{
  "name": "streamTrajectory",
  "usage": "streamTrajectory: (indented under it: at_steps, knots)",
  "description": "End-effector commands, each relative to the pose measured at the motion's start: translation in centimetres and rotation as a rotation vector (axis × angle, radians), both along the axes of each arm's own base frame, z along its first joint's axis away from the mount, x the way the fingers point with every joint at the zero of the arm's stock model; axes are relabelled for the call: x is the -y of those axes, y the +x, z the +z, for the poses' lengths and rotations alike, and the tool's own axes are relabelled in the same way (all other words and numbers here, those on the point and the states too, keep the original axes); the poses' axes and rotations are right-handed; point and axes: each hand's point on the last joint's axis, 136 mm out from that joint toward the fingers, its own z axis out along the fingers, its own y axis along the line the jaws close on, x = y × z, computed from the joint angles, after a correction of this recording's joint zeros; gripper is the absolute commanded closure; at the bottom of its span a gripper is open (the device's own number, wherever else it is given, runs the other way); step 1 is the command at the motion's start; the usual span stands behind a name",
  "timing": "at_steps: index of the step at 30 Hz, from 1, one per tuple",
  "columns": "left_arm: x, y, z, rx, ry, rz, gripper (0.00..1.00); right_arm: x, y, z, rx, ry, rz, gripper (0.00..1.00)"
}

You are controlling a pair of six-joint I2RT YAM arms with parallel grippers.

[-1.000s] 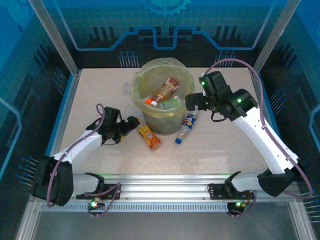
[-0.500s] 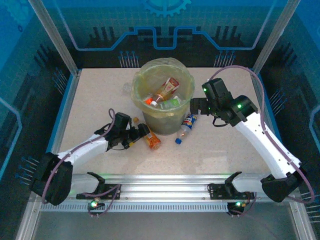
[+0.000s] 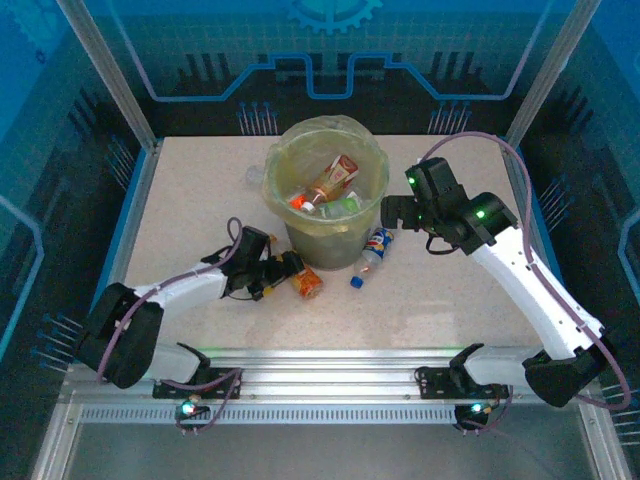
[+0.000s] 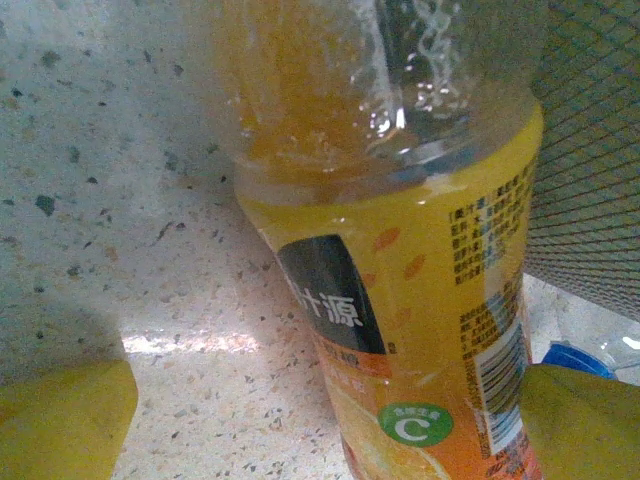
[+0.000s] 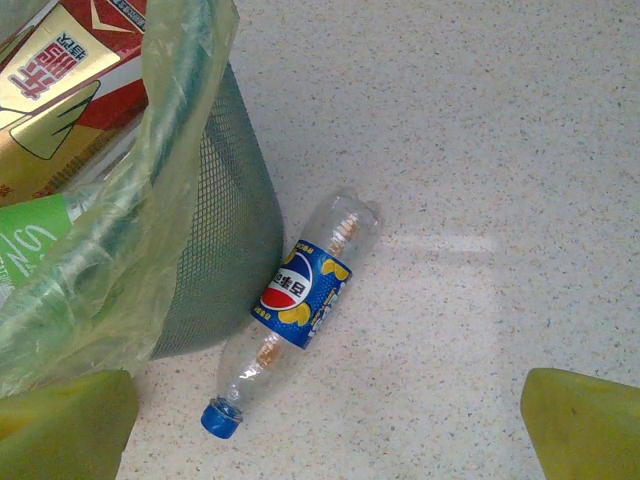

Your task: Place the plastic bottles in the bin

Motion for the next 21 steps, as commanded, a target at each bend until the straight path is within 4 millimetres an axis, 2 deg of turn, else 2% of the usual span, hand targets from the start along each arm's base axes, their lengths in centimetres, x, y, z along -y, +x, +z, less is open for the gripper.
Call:
streamTrajectory:
  at_steps: [1, 9, 14, 21]
  knots:
    - [-0.6, 0.2, -0.7, -0.02, 0.051, 0.023, 0.02, 0.7, 0.2, -0.1, 0.008, 0.006, -0.035, 0.0]
    - [-1.6, -0.1, -2.3, -0.067, 0.116, 0.053, 0.12, 0.7, 0.3, -0.1, 0.009, 0.005, -0.037, 0.0]
    - [-2.0, 0.4, -2.8, -0.076, 0.135, 0.068, 0.14, 0.6, 0.4, -0.4, 0.002, 0.001, -0.037, 0.0]
    - [-3.0, 0.9, -3.4, -0.095, 0.16, 0.093, 0.25, 0.7, 0.4, -0.5, -0.002, -0.006, -0.038, 0.0]
